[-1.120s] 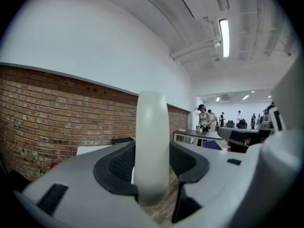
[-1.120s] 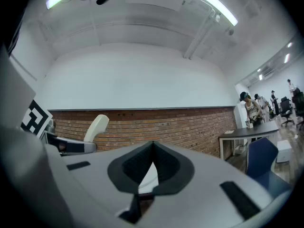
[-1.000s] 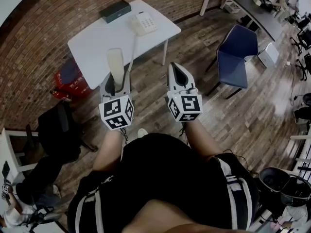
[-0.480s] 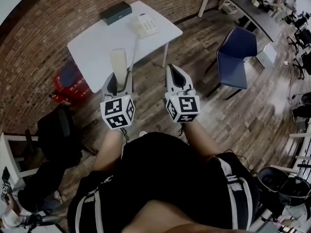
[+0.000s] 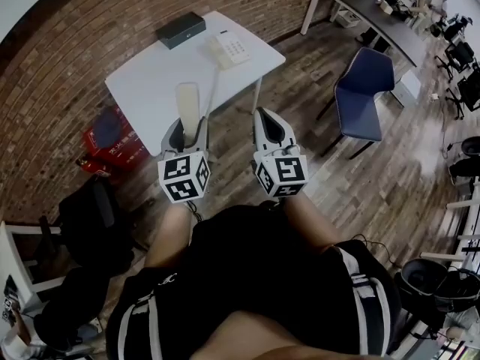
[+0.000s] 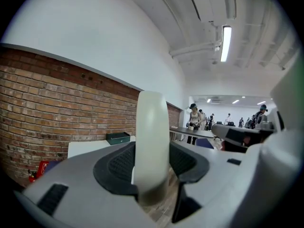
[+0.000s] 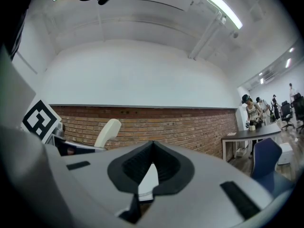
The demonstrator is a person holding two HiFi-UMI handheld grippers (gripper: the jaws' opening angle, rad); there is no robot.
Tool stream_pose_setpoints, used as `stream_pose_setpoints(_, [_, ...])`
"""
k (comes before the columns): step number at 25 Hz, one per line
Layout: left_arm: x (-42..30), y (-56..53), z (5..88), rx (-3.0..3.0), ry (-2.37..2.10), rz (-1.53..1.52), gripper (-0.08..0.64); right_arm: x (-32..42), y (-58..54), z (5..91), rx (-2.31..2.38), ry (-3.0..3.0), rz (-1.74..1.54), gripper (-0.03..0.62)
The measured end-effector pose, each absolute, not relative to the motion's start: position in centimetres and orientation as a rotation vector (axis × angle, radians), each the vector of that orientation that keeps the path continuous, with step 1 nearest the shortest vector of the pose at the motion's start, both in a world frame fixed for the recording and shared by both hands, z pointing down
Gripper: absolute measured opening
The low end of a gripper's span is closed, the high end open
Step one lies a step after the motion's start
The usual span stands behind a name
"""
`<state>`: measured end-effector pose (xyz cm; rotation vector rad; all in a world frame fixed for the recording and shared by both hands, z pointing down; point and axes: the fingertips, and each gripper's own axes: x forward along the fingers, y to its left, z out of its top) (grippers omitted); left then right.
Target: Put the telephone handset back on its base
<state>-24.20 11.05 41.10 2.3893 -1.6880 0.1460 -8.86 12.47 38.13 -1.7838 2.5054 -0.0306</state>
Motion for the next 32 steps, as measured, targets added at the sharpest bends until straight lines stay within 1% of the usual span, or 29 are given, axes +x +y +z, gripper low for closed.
stream_pose_setpoints(5, [-25.1, 9.9, 41.4, 2.383, -1.674, 0.136, 0.21, -9.2, 11.6, 38.4, -1.805, 2.503, -0.037, -0.002])
stream_pose_setpoints(12, [-24.2, 7.2, 42.4, 2.366, -1.656, 0.151, 0.21, -8.7, 8.9, 39.0, -1.798, 2.518, -0.041, -0.002])
stream_pose_setpoints(20, [-22.3, 1.6, 42.0, 2.346, -1.69, 0.102, 0.21, -6.1, 2.3, 38.9, -1.76, 2.514, -0.057, -0.002])
stream_pose_setpoints(32, [-17.2, -9.6, 44.2, 2.27, -1.671, 0.175, 0.21, -1.3, -9.6, 40.8, -1.719, 2.539, -0.139, -0.002])
